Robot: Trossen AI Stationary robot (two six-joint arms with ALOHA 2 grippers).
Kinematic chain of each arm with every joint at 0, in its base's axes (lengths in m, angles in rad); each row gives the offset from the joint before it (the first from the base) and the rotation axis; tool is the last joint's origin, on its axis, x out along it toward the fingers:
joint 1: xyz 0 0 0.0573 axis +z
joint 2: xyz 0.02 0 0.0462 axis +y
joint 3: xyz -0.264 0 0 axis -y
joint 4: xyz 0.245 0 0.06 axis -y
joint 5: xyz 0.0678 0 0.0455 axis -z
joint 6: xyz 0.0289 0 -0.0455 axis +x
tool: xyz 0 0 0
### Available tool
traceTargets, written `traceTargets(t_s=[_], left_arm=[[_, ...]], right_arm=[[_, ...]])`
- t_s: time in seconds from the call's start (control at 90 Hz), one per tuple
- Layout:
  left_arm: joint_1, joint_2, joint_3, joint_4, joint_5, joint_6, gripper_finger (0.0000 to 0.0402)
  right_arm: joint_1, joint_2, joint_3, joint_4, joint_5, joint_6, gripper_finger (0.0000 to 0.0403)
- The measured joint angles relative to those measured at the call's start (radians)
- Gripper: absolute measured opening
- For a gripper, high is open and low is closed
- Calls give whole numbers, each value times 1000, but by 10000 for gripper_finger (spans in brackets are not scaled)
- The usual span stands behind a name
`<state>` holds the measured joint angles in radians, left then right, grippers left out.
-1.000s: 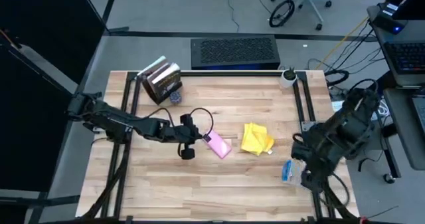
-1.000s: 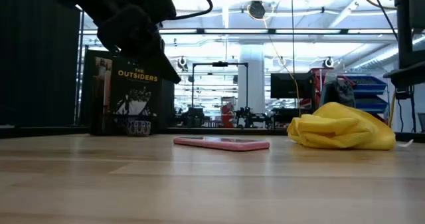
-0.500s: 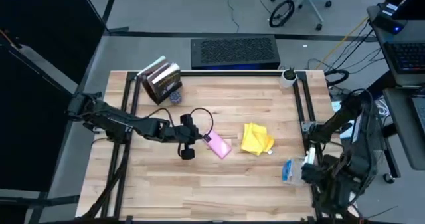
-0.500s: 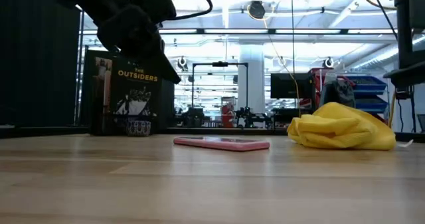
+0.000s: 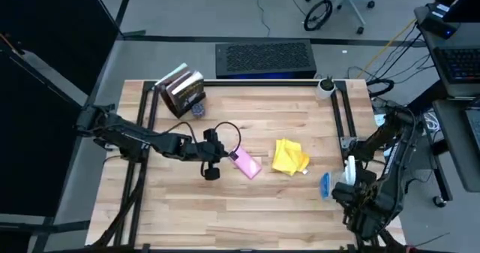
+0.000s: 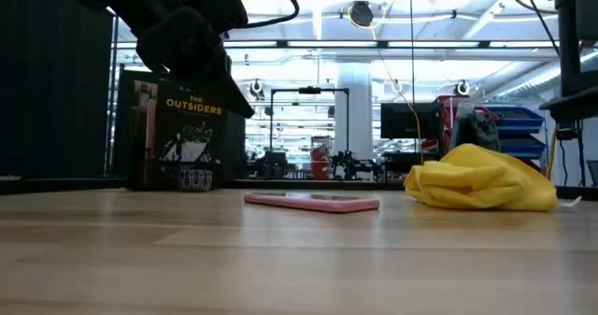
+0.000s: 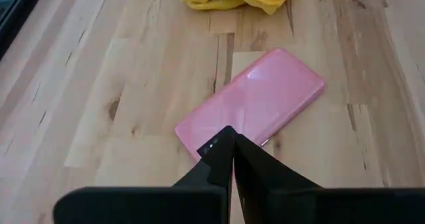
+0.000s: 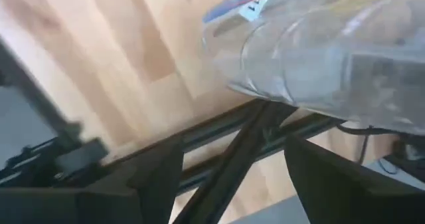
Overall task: Apply microfiber cloth
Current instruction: Spray the back of the pink cellphone using the spray bottle
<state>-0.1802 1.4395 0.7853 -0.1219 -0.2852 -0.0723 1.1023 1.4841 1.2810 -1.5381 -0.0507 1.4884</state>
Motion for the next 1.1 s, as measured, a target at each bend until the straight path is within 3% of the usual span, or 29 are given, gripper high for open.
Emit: traceTargets(t_s=[0.167, 1.1], left_arm=[[0, 0, 0, 0, 0, 0, 0], [0, 0, 0, 0, 0, 2, 0]], right_arm=[[-1, 0, -39, 5, 18, -42, 242], [-81, 0, -105, 53, 463, -235, 242]])
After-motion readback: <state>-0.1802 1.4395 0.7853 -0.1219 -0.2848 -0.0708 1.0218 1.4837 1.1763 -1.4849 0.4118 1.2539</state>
